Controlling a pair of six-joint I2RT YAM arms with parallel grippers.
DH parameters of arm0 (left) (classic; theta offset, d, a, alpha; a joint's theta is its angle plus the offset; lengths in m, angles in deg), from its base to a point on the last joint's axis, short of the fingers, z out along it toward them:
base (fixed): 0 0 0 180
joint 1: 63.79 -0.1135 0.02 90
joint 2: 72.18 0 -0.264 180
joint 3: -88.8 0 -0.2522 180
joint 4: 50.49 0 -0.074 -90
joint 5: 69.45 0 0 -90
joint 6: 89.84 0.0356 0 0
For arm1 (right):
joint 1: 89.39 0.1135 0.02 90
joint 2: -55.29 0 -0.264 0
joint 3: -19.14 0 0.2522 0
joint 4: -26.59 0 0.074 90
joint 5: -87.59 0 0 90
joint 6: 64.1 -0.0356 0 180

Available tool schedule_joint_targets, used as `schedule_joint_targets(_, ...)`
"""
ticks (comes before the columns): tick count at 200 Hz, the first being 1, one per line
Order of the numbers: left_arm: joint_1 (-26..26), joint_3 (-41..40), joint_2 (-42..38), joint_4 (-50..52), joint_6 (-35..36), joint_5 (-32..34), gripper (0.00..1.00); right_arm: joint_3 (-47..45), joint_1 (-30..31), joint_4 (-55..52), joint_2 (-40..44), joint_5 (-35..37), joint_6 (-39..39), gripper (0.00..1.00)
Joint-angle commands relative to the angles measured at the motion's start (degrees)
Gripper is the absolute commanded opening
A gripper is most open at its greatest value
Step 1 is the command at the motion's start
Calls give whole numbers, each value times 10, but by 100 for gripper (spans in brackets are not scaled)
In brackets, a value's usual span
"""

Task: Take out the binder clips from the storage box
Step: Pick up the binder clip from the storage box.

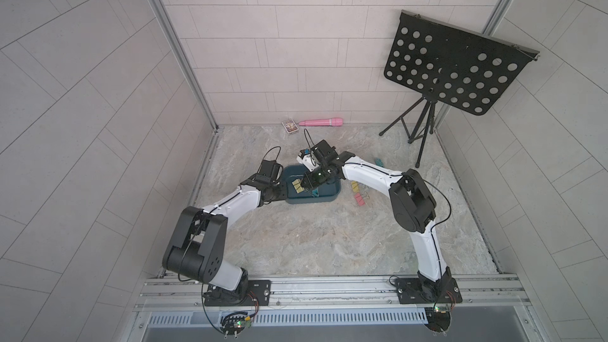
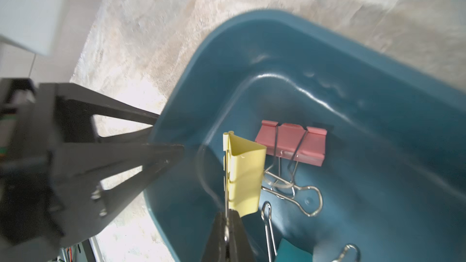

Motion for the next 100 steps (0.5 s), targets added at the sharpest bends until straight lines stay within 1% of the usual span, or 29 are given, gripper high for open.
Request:
schedule_joint_targets(1,-4,-6,-12,5,2,8,41,-3,-5,-5,46,-1,7,5)
schedule_joint_targets(49,-3,-4,-10,6,2,6,41,-44,-26,26,100,-9,-5,4)
schedule_joint_targets(100,-3,-2,-9,8,3,8,41,-119,-89,38,178,-5,-6,3)
